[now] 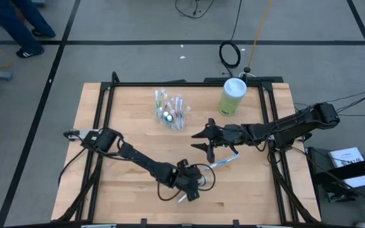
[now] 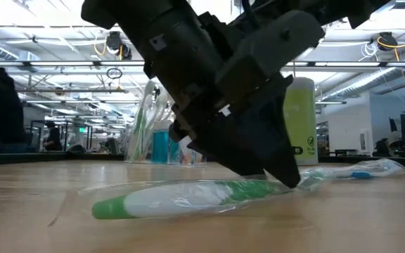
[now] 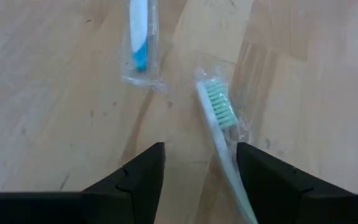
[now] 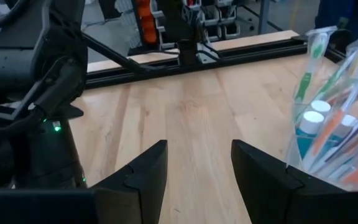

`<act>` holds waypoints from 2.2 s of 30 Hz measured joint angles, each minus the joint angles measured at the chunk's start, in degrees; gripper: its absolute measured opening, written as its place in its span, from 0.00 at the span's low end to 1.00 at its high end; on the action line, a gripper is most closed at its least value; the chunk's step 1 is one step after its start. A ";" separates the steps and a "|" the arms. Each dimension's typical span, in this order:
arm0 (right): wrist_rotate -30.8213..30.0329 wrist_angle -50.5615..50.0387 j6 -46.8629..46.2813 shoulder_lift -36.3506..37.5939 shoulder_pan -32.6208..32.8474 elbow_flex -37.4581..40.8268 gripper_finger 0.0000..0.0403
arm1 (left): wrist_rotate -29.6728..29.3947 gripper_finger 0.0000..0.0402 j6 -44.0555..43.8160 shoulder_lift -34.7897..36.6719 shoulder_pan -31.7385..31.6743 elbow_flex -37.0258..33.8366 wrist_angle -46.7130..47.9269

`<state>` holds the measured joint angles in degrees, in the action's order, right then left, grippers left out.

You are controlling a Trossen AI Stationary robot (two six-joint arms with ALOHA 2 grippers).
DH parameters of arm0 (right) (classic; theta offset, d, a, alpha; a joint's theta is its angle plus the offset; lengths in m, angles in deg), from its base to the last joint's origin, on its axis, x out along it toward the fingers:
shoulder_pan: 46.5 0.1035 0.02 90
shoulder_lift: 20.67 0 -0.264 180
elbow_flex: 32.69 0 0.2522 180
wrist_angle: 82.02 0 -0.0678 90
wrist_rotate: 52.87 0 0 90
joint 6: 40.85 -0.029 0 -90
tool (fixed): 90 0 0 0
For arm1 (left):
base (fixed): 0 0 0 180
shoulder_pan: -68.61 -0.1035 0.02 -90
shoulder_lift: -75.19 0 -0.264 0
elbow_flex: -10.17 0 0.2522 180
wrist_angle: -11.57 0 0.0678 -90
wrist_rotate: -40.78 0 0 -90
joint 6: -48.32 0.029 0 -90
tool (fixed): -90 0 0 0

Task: Pick & Place toothbrushing station
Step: Put the green toothbrush into the transparent organizer

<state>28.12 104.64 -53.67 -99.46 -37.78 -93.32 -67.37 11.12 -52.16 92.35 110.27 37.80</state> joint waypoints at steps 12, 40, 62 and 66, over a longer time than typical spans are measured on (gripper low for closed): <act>0.06 0.29 0.00 0.00 -0.10 0.00 0.42 | 0.07 0.11 -0.41 1.05 -0.14 0.07 10.10; 0.10 -0.49 -9.05 0.00 0.00 2.73 0.42 | -50.86 0.01 -12.20 53.30 4.76 -26.37 30.09; -0.10 -0.11 -10.12 0.00 0.00 2.73 0.42 | -29.92 0.01 36.73 62.88 -13.70 -54.26 -50.54; -0.11 -0.11 -10.10 0.00 0.00 2.73 0.42 | -28.60 0.01 34.96 61.67 -16.06 -54.28 -50.55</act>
<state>28.02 104.52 -63.77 -99.46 -37.77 -90.59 -95.97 46.08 9.51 76.30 55.99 -12.75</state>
